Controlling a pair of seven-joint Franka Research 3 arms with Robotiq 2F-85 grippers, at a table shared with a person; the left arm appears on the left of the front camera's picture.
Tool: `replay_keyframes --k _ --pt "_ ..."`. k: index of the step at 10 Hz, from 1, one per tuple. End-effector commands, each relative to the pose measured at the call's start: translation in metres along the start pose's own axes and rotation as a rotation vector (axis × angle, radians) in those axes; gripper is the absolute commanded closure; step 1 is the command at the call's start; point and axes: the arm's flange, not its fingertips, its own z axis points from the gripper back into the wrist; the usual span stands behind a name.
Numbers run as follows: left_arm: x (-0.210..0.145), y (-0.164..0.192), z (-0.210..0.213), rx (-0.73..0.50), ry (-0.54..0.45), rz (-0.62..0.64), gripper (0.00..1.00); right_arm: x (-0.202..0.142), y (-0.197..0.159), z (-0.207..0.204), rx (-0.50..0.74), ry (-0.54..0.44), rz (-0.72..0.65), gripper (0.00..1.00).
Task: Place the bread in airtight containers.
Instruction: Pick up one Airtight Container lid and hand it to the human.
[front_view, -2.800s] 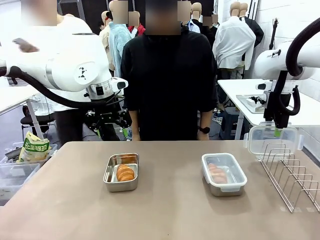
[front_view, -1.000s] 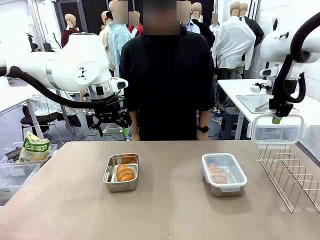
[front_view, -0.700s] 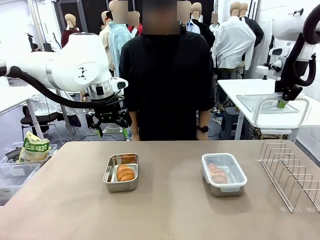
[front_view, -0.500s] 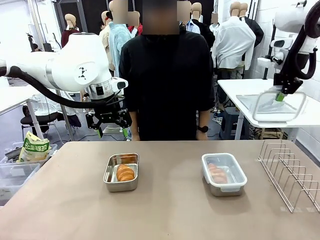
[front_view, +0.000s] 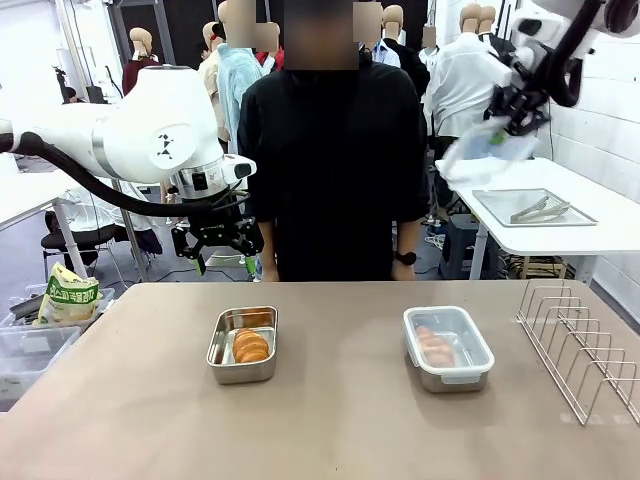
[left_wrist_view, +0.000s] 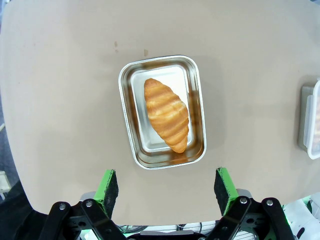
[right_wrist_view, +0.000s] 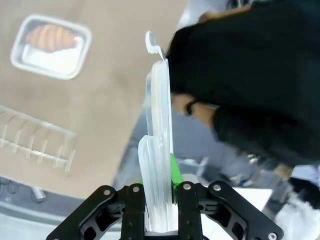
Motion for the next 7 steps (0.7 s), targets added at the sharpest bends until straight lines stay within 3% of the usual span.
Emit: replay_keyframes --k 1,3,7 --pt "0.000 0.001 0.002 0.013 -0.007 0.003 0.00 0.024 0.000 -0.001 -0.132 -0.092 0.201 1.00" --pt "0.000 0.001 0.002 0.013 -0.007 0.003 0.00 0.059 -0.014 0.009 -0.226 -0.175 0.358 1.00" --pt "0.000 0.001 0.002 0.013 -0.007 0.003 0.00 0.100 -0.017 0.014 -0.292 -0.229 0.451 1.00"
